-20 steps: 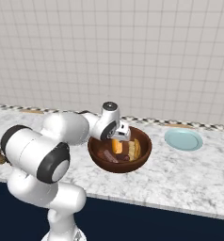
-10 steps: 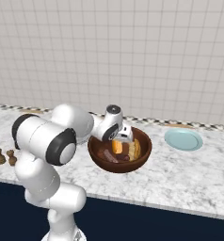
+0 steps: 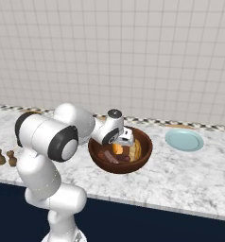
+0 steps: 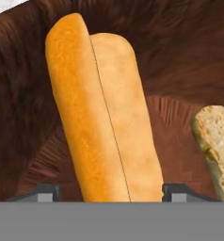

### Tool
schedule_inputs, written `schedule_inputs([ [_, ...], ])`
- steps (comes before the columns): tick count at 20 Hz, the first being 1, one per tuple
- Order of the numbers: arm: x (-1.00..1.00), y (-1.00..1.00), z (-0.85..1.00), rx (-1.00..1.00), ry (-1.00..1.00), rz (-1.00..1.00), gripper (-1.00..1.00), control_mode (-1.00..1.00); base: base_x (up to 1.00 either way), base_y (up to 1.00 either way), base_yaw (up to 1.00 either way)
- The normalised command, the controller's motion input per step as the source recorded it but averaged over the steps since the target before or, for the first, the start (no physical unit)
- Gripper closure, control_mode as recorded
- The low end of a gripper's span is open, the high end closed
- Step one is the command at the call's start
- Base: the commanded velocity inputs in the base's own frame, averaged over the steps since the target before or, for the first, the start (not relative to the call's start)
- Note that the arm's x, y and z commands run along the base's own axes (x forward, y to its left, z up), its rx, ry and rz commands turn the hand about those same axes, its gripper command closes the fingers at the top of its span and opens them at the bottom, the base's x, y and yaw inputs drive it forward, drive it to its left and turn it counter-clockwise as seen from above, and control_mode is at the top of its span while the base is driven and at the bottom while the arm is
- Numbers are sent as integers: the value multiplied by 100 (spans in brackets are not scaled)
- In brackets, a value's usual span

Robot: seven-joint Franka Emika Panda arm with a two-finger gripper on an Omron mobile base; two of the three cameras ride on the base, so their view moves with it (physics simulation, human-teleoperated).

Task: Place one bun and one sausage from the bowl on each plate.

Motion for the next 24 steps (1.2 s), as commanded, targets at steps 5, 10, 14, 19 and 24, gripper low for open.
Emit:
schedule_inputs([
  [5,-6,0,3,0,0,0,100,-100,0,0,0],
  [10,-44,5,48,0,0,0,100,-100,0,0,0],
  [14,-30,34,71,0,0,0,100,-100,0,0,0],
  [19,-1,34,52,0,5,0,100,-100,0,0,0],
  [24,1,46,31,0,12,0,100,-100,0,0,0],
])
